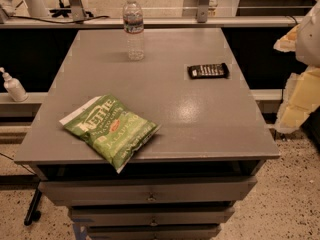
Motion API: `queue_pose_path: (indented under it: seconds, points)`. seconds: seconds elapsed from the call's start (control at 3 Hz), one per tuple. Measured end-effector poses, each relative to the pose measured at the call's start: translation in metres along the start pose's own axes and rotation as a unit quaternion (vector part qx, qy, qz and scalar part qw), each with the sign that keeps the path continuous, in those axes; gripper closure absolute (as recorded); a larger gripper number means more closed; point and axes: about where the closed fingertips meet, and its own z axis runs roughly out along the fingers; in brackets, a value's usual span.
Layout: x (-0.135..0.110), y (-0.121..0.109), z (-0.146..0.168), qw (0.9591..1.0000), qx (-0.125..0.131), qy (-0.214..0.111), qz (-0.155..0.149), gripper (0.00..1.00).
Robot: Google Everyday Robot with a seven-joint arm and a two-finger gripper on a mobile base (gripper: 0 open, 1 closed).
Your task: Knock water bottle over
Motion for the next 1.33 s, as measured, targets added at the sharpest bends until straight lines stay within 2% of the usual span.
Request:
queue_pose_path:
  seconds: [0.33, 0.67, 1.0, 1.33]
  points:
    - [0.000, 0.000, 0.000, 1.0000, 0.000, 0.000, 0.000, 0.00]
    - [-0.007, -0.006, 0.003, 0.9996, 0.010, -0.025, 0.007, 0.00]
    - [-0.032, -0.030, 0.023, 0.9964, 0.024, -0.079, 0.022, 0.00]
    - [-0.069, -0.062, 0.051, 0.9893, 0.039, -0.136, 0.037, 0.00]
